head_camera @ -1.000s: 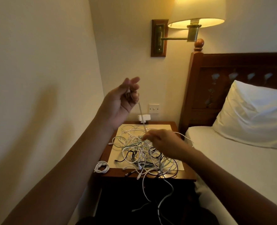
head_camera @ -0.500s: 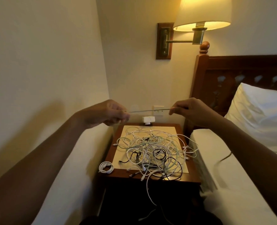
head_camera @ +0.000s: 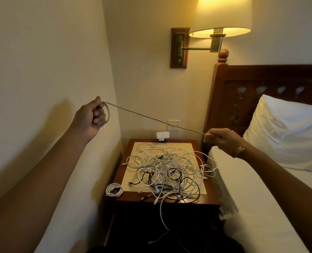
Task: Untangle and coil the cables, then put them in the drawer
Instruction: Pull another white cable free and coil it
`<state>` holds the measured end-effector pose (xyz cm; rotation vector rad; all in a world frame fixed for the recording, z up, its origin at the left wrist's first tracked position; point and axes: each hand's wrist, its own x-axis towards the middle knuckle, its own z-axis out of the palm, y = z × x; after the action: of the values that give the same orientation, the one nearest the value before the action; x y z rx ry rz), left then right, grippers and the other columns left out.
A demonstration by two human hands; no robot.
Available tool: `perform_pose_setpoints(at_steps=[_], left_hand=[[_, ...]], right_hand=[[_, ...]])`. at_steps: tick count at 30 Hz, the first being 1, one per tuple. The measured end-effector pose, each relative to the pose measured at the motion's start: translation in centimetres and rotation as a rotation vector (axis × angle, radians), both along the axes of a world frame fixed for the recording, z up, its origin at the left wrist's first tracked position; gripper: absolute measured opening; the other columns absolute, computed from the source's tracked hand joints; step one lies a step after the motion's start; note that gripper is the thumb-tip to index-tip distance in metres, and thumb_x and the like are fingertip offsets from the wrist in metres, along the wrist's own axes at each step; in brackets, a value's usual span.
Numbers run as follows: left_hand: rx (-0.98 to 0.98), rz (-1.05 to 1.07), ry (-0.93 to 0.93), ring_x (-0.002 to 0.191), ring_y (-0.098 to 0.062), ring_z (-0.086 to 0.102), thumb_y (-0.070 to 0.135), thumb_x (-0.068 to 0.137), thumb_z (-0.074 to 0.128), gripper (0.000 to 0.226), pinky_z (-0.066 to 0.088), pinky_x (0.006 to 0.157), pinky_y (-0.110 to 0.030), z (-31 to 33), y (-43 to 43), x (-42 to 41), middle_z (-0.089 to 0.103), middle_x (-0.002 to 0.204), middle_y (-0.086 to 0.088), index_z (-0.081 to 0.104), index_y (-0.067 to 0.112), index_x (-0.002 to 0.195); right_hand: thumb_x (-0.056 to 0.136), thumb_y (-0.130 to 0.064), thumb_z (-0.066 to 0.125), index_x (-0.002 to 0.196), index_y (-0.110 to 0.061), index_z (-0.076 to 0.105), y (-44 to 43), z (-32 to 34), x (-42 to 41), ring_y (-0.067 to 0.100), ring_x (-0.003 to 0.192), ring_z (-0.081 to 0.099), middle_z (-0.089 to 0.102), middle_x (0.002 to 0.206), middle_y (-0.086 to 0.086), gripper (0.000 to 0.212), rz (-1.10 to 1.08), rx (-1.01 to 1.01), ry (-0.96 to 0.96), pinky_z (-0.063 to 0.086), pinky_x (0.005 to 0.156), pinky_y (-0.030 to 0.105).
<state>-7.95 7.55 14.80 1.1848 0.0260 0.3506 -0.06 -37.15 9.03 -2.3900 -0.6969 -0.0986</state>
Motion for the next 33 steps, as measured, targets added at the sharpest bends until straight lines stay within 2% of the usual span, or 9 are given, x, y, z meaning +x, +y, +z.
perform_pose_setpoints(at_steps=[3, 7, 11, 14, 18, 24, 29, 31, 33], left_hand=[[-0.102, 0.060, 0.028, 0.038, -0.006, 0.027, 0.034, 0.106, 0.049, 0.034, 0.027, 0.041, -0.020, -0.5, 1.3, 0.8, 0.033, 0.051, 0.008, 0.050, 0.018, 0.077], [-0.295, 0.169, 0.005, 0.039, -0.008, 0.030, 0.030, 0.110, 0.042, 0.038, 0.027, 0.042, -0.018, -1.0, 2.0, 1.9, 0.035, 0.052, 0.007, 0.042, 0.019, 0.074], [-0.411, 0.187, -0.005, 0.040, -0.008, 0.033, 0.031, 0.111, 0.040, 0.041, 0.028, 0.044, -0.018, -1.1, 1.4, 2.1, 0.036, 0.051, 0.007, 0.041, 0.018, 0.073], [-0.244, 0.097, -0.018, 0.045, -0.010, 0.037, 0.023, 0.109, 0.045, 0.033, 0.033, 0.047, -0.021, -0.6, -0.8, 1.0, 0.042, 0.055, 0.003, 0.052, 0.013, 0.079], [0.063, -0.271, 0.100, 0.049, -0.013, 0.040, 0.019, 0.104, 0.047, 0.025, 0.035, 0.048, -0.022, 1.0, -6.2, -2.2, 0.044, 0.061, -0.003, 0.060, 0.005, 0.087], [0.370, -0.556, 0.131, 0.052, -0.015, 0.045, 0.026, 0.104, 0.051, 0.023, 0.040, 0.053, -0.026, -0.1, -12.7, -3.1, 0.050, 0.066, -0.003, 0.058, 0.006, 0.097], [0.314, -0.563, 0.136, 0.043, -0.009, 0.035, 0.030, 0.104, 0.052, 0.024, 0.034, 0.047, -0.022, 0.3, -13.4, -3.5, 0.040, 0.057, 0.003, 0.055, 0.012, 0.088], [0.290, -0.585, 0.157, 0.042, -0.007, 0.030, 0.031, 0.104, 0.051, 0.025, 0.027, 0.047, -0.022, 0.1, -12.4, -3.7, 0.035, 0.057, 0.004, 0.054, 0.014, 0.086], [0.264, -0.630, 0.188, 0.044, -0.008, 0.032, 0.030, 0.104, 0.049, 0.025, 0.027, 0.052, -0.025, -0.5, -11.6, -4.2, 0.036, 0.058, 0.004, 0.055, 0.013, 0.088]], right_hand=[[0.107, -0.020, 0.051, 0.100, -0.023, 0.070, -1.1, -1.5, -0.5, -0.001, 0.074, 0.060, 0.065, 0.085, -0.012, 0.020, -0.051, -0.022, 0.034, 0.042, 0.059, 0.011], [0.108, -0.016, 0.049, 0.103, -0.022, 0.068, -1.8, -3.5, -0.8, 0.003, 0.069, 0.055, 0.058, 0.079, -0.015, 0.020, -0.114, -0.081, 0.041, 0.038, 0.059, 0.013], [0.107, -0.014, 0.052, 0.101, -0.024, 0.070, -1.9, -5.4, -0.9, 0.008, 0.078, 0.059, 0.060, 0.084, -0.017, 0.021, -0.138, -0.139, 0.027, 0.039, 0.064, 0.014], [0.105, -0.015, 0.057, 0.110, -0.020, 0.074, -1.4, -6.3, -0.9, 0.006, 0.084, 0.062, 0.070, 0.097, -0.008, 0.018, -0.111, -0.274, 0.135, 0.043, 0.067, 0.014], [0.101, -0.020, 0.064, 0.128, -0.018, 0.070, 0.6, -4.5, -1.5, 0.009, 0.098, 0.066, 0.072, 0.121, 0.001, 0.028, -0.023, -0.317, 0.191, 0.053, 0.077, 0.021], [0.107, -0.038, 0.049, 0.146, -0.020, 0.051, 8.1, 2.0, -6.0, 0.008, 0.113, 0.059, 0.059, 0.126, -0.011, 0.043, 0.183, 0.104, 0.042, 0.051, 0.093, 0.027], [0.109, -0.026, 0.046, 0.110, -0.021, 0.063, 11.2, 0.1, -6.9, 0.013, 0.080, 0.064, 0.064, 0.087, -0.004, 0.018, 0.199, 0.229, 0.013, 0.059, 0.078, 0.041], [0.110, -0.027, 0.043, 0.100, -0.023, 0.064, 10.9, -0.6, -6.5, 0.013, 0.070, 0.058, 0.058, 0.081, -0.003, 0.024, 0.133, 0.364, 0.033, 0.058, 0.068, 0.038], [0.110, -0.028, 0.043, 0.097, -0.027, 0.064, 10.4, -0.7, -6.1, 0.011, 0.072, 0.056, 0.060, 0.084, -0.008, 0.025, 0.051, 0.329, -0.089, 0.050, 0.064, 0.030]])
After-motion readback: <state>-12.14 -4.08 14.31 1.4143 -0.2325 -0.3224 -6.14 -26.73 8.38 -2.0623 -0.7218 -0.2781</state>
